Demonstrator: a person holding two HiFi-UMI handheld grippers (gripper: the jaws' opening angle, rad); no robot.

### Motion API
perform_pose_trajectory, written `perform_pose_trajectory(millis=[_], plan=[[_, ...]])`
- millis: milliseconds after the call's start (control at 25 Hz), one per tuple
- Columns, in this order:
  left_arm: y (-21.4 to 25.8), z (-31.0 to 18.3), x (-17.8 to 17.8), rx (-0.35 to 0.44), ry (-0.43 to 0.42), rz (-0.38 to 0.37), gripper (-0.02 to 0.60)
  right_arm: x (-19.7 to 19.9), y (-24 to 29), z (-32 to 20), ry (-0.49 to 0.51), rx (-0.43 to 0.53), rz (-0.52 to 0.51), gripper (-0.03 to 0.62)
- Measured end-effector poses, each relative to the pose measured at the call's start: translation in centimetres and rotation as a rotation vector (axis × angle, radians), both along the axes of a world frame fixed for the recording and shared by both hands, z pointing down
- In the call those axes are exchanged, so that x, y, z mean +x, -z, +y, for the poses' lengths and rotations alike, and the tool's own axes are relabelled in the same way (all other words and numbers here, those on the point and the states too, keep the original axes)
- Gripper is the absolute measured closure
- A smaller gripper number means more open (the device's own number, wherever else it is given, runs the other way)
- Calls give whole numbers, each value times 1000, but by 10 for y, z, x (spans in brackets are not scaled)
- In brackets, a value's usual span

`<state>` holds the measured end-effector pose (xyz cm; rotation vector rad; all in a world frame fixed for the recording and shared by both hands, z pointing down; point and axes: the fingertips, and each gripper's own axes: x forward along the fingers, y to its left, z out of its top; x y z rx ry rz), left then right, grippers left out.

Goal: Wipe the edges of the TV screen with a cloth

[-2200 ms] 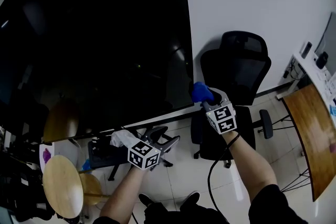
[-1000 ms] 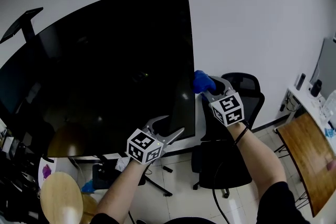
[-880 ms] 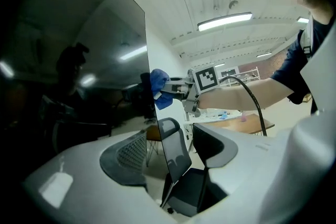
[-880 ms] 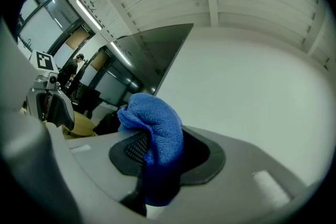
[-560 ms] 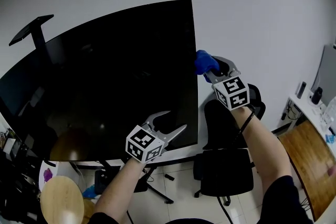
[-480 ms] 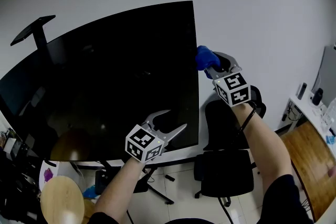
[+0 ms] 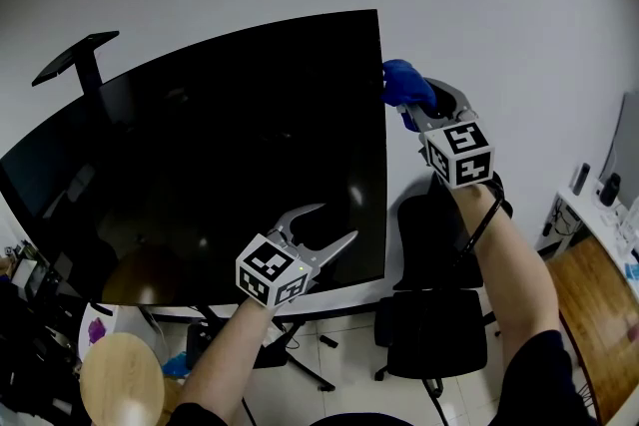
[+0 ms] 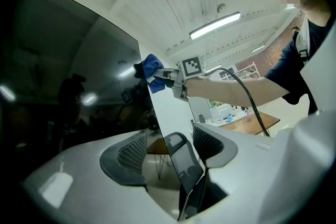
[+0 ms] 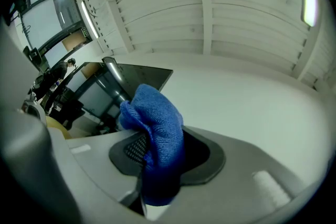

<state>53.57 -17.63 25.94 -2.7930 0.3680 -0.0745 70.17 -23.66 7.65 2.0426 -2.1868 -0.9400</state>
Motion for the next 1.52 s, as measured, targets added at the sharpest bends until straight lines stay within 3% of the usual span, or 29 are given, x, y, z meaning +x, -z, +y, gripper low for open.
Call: perform_pose_trajectory(millis=[160,520,720,960,1280,1520], plan=[[2,-2,-9,-5,14,21,316,-3,-1,21,36,28,-57,454],[-1,7,-50,-12,47,65,316,-63,-47,70,312,-7,-226,454],[-17,18,-87,-44,98,95,316,-101,-82,92,410,-39,-263,453],[-32,38,-138,-64,131,110,316,-155,-130,108,465,-107,-281,453],[-66,72,-223,-86,161,88,316,-255,-217,140,522,-266,-402,453],[-84,89,-295,-130,183,122,316,-317,-254,170,530,-328,-509,453]])
